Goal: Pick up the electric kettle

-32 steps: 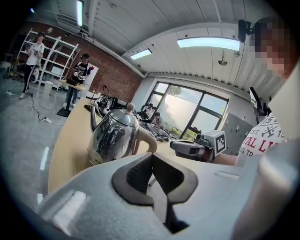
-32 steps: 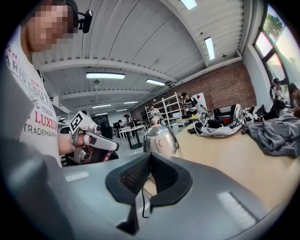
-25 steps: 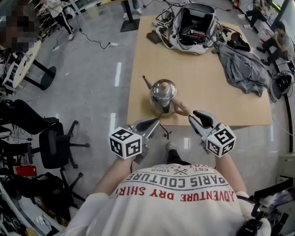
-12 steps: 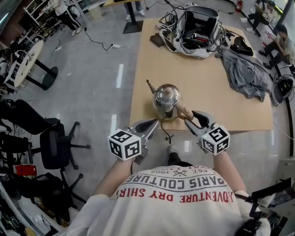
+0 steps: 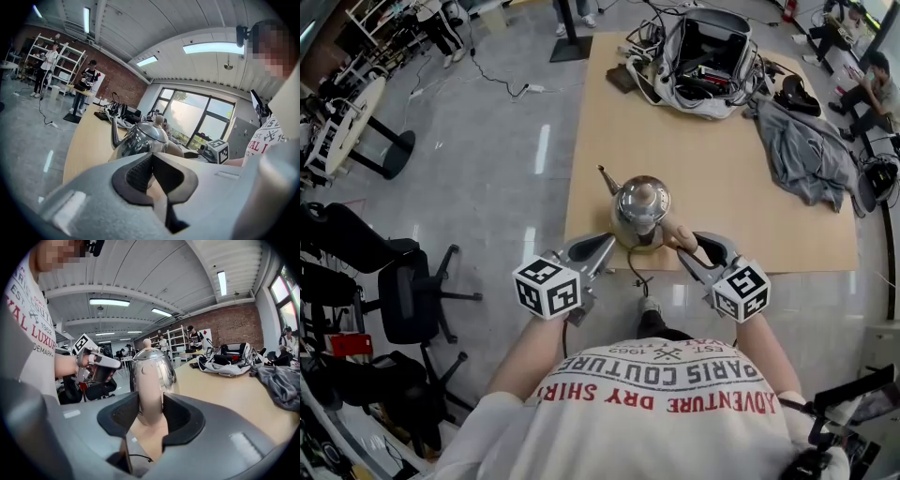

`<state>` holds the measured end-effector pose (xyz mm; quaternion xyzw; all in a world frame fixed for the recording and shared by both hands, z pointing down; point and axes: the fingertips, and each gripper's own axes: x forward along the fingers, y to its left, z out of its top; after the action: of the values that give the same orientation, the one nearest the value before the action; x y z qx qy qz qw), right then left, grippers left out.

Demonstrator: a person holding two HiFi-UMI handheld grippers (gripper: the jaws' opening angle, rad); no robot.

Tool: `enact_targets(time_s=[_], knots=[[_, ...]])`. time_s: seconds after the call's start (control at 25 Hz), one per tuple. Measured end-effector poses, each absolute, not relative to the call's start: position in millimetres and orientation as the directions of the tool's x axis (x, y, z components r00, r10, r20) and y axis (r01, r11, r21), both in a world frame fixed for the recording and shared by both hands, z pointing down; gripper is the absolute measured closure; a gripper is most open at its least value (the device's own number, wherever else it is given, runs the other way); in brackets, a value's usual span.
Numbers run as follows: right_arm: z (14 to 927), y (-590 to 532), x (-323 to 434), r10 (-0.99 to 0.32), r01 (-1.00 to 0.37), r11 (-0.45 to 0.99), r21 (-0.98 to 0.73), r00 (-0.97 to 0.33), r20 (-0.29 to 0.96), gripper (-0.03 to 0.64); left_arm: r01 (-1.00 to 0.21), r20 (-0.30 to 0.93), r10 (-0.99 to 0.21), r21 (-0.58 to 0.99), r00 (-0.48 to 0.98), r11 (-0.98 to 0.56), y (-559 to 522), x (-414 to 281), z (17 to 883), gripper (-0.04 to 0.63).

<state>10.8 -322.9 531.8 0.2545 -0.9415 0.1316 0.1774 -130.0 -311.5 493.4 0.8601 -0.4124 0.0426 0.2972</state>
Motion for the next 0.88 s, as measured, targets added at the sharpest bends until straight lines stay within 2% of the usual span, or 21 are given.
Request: enact_targets(time_s=[0.44,0.52,0.88], knots=[[532.2,-320.2,9.6,-0.378,-0.478,0.856,-0.196,-0.837,0.395,0.454,-0.780,0.349,-0.707,0.396,0.616,-0.485,-372.8,-159.0,496.8,0.591],[532.7,-318.9,9.4,-0.368,-0.470,0.858,-0.207,-0.844,0.391,0.454,-0.782,0.368,-0.697,0.389,0.616,-0.486,-382.6,-162.3,500.6,0.548],[532.0,-318.5,9.3,-0.341,-0.448,0.862,-0.235,-0.857,0.386,0.448,-0.813,0.383,-0.723,0.367,0.575,-0.452,-425.6,-175.5,518.3,0.474]])
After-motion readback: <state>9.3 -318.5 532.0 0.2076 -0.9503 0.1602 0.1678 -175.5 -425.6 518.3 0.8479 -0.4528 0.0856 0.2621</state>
